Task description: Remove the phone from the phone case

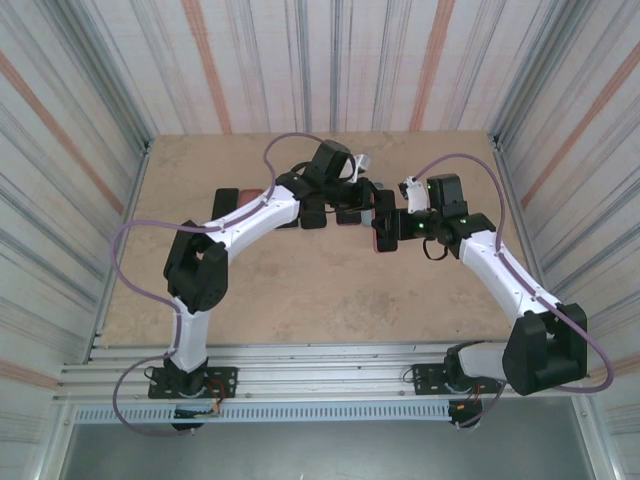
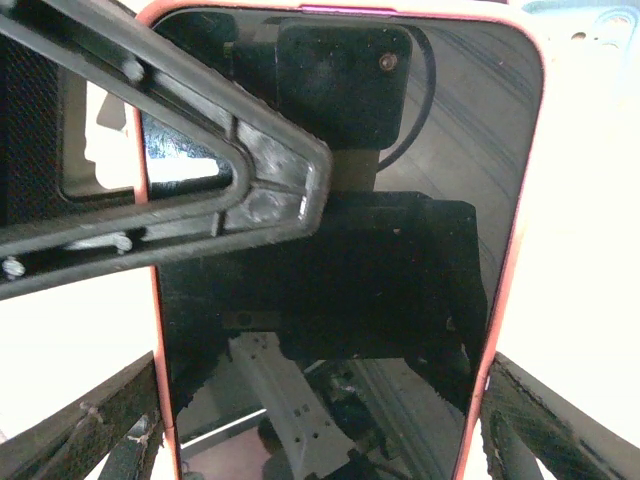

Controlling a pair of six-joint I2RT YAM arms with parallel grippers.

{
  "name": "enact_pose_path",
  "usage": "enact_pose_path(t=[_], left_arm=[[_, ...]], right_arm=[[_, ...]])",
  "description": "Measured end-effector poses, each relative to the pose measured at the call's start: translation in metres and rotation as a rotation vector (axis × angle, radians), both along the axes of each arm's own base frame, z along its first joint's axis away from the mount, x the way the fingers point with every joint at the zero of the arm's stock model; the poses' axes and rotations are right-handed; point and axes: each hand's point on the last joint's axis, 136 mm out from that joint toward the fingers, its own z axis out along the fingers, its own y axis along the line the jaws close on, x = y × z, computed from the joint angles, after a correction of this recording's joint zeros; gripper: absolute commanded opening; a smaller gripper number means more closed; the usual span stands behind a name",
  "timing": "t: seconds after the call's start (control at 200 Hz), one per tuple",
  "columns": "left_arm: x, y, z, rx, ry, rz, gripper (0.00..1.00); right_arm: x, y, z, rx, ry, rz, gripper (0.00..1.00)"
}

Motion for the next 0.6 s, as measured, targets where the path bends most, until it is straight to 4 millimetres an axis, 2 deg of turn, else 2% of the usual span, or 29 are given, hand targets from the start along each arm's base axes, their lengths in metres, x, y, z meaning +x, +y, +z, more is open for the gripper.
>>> enact_pose_path(t=[0.145, 0.306, 0.436, 0.601], left_arm=[[0.000, -0.001, 0.001, -0.008, 0.008, 0.001, 0.14], [0.000, -0.001, 0.002, -0.016, 0.021, 0.009, 0.05], [0.000, -0.001, 0.003, -0.022, 0.030, 0.014, 0.05], [0.007, 0.002, 0.009, -0.068, 0.053, 0.025, 0.05]], right_arm=[[0.001, 0.000, 0.003, 0.000, -0.004, 0.003, 0.50], [0.000, 0.000, 0.004, -0.002, -0.002, 0.002, 0.68], [0.001, 0.000, 0.005, 0.000, -0.006, 0.002, 0.82], [-0.001, -0.001, 0.016, 0.033, -0.040, -0.026, 0.88]])
